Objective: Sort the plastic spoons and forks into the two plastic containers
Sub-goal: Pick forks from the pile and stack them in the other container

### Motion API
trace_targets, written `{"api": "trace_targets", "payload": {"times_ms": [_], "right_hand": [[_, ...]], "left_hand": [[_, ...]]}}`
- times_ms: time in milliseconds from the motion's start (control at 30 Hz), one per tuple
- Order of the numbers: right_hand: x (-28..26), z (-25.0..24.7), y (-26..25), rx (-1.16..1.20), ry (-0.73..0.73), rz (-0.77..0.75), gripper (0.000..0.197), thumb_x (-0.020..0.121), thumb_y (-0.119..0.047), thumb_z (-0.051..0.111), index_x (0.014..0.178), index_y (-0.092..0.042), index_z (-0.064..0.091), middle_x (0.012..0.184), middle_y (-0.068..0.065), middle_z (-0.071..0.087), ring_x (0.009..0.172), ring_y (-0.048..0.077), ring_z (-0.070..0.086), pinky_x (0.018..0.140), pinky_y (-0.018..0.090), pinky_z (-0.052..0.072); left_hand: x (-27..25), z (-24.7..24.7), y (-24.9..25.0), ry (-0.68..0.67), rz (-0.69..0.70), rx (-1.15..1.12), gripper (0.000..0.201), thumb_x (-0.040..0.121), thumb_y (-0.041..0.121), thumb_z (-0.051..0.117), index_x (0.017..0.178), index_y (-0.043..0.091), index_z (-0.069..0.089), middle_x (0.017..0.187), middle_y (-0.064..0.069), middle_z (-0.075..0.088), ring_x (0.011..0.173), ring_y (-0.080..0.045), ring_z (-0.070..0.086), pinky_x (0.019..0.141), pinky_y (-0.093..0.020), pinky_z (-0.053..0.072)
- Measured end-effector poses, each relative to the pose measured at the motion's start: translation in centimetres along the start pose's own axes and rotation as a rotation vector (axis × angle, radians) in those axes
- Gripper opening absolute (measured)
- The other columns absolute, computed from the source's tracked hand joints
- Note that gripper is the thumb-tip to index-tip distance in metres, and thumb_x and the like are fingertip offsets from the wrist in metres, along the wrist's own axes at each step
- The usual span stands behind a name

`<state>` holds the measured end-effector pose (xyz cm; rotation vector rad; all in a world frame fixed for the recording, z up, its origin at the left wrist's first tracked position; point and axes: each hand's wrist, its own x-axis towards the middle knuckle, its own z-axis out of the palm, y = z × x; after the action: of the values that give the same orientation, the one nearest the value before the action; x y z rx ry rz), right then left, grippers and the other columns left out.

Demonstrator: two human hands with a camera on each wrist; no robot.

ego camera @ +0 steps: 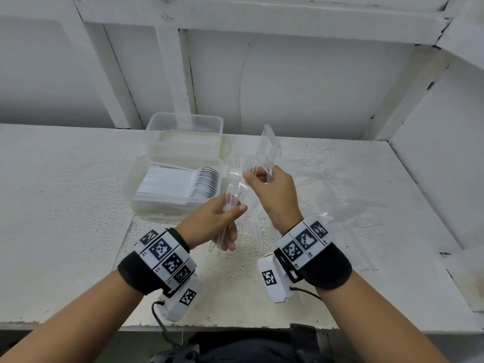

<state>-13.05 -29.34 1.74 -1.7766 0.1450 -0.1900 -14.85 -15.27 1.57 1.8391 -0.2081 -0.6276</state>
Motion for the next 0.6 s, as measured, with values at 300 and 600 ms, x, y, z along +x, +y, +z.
{"api": "trace_targets", "payload": {"times_ms": [300,600], "right_hand": [[0.7,-1.0,-0.4,0.126,0.012,0.049,0.014,0.087,-0.022,0.065,0.09,-0.009,0.063,0.067,-0.009,0.059,0.05,-0.007,0.052,0.042,0.007,0.035],[-0.4,-0.4,-1.4,0.086,-0.054,-0.042,0.016,0.084,-0.041,0.061,0.078,-0.027,0.056,0.055,-0.025,0.057,0.054,-0.01,0.054,0.052,0.006,0.038]], "left_hand": [[-0.2,-0.8,-0.4,-0.142,-0.034,0.046,0.022,0.096,0.027,0.047,0.107,0.008,0.049,0.07,-0.008,0.068,0.06,-0.019,0.068,0.054,-0.025,0.052],[-0.2,-0.1,-0.7,-0.071,-0.038,0.223,0.03,0.1,0.032,0.034,0.099,0.004,0.045,0.049,0.0,0.054,0.044,-0.016,0.058,0.049,-0.024,0.046]]}}
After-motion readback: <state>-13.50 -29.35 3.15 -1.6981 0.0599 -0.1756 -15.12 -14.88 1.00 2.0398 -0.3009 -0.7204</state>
